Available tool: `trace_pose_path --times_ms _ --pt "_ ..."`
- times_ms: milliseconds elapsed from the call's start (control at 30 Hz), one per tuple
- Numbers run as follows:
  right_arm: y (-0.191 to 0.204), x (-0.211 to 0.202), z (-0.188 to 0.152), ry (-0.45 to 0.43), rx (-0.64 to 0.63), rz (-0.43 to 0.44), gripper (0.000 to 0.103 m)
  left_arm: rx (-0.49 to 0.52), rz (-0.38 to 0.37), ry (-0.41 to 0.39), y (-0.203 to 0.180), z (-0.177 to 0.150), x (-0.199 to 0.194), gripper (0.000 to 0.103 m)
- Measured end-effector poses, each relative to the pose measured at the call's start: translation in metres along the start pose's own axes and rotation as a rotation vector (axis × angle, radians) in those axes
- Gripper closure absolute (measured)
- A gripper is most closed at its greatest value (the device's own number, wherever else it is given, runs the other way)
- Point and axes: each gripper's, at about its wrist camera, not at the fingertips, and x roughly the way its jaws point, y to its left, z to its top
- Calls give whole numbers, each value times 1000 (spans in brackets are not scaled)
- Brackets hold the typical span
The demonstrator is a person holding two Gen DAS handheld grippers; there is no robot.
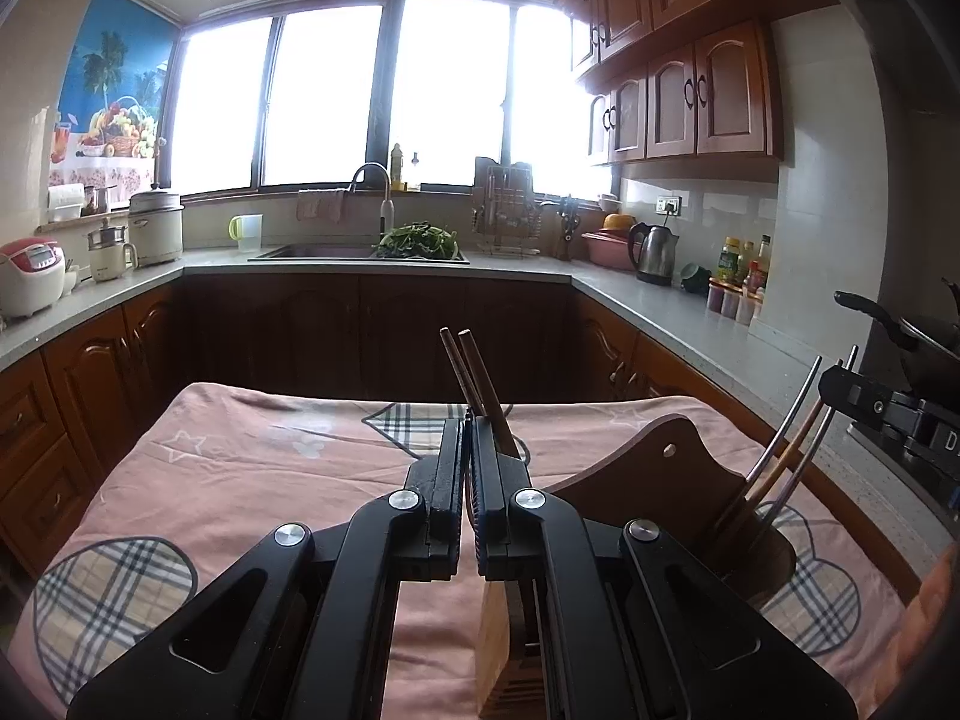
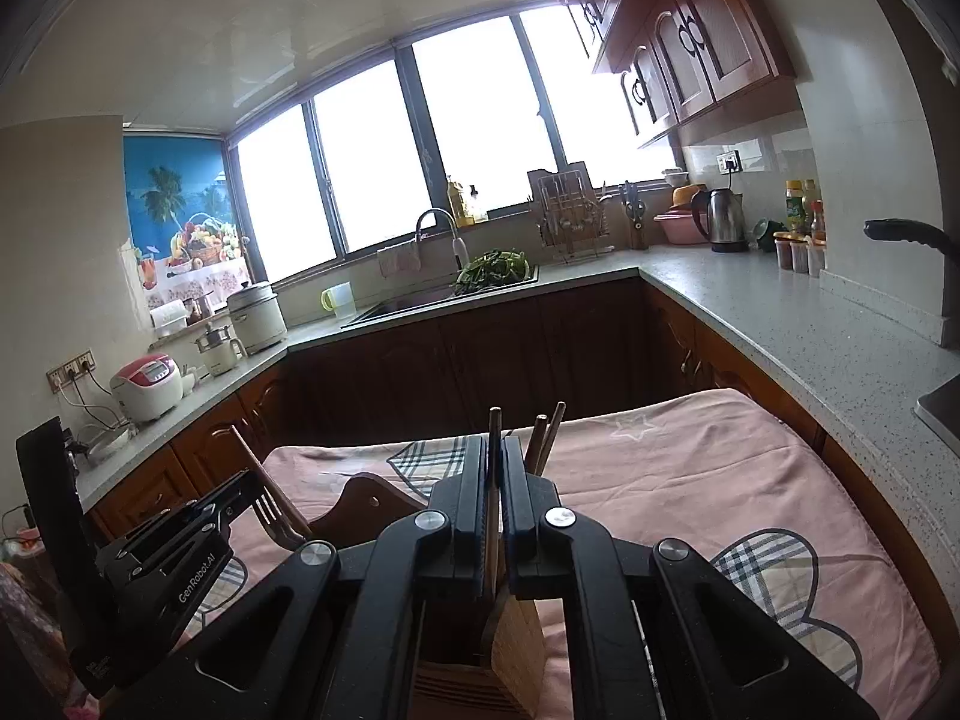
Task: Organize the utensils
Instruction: 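Lower both chopsticks into the holder and open both tools, then move both open tools back down to the remaining utensils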
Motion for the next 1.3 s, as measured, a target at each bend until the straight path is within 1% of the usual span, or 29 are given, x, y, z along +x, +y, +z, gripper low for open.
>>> trace_pose_path --times_ms 167,200,267,333,400,467,500,533,567,600,633,700,733,767,833,867,933,967,1000,1067,1100,1300 --pt "-1 1 2 11 9 6 97 -7 -11 11 2 3 0 100" --pt "-1 1 2 13 11 6 94 -6 -13 11 2 4 -1 99" --pt "-2 2 2 19 17 6 94 -5 -15 13 2 4 -2 96" --pt "-3 3 1 23 27 8 93 -9 -15 15 3 4 -3 83" --pt "-4 3 1 29 36 10 93 -17 -14 11 4 4 -5 74" --pt "-4 2 1 32 43 7 91 -20 -12 7 5 5 -7 71" --pt "-5 2 1 32 46 8 88 -20 -12 6 5 5 -8 69" --pt "-5 1 2 33 50 10 81 -20 -13 5 5 5 -9 67" --pt "-5 0 2 31 55 12 77 -20 -15 5 5 6 -11 66" --pt "-6 -2 3 27 60 12 67 -20 -12 4 5 6 -12 62" --pt "-7 -4 3 22 65 16 60 -21 -11 4 5 6 -13 58" --pt "-8 -8 5 16 70 17 59 -26 -14 4 6 6 -17 55" --pt "-8 -10 6 13 70 18 55 -28 -13 6 6 6 -18 51" --pt "-7 -12 6 10 73 22 50 -30 -13 9 7 5 -20 48" --pt "-8 -17 7 3 82 34 33 -36 -18 7 9 5 -25 44" --pt "-8 -20 8 -4 86 39 30 -37 -18 10 10 4 -27 42" --pt "-8 -27 8 -15 92 46 22 -43 -17 22 13 3 -32 27" --pt "-7 -30 8 -17 95 50 20 -49 -17 27 14 2 -36 24" --pt "-7 -34 8 -18 98 54 17 -56 -20 31 17 1 -39 24" --pt "-6 -40 6 -16 102 64 14 -70 -25 50 22 -2 -46 22" --pt "-6 -43 5 -16 105 67 12 -78 -28 64 25 -4 -49 19" --pt "-2 -67 -10 4 126 87 5 -139 -49 160 41 -20 -74 15"
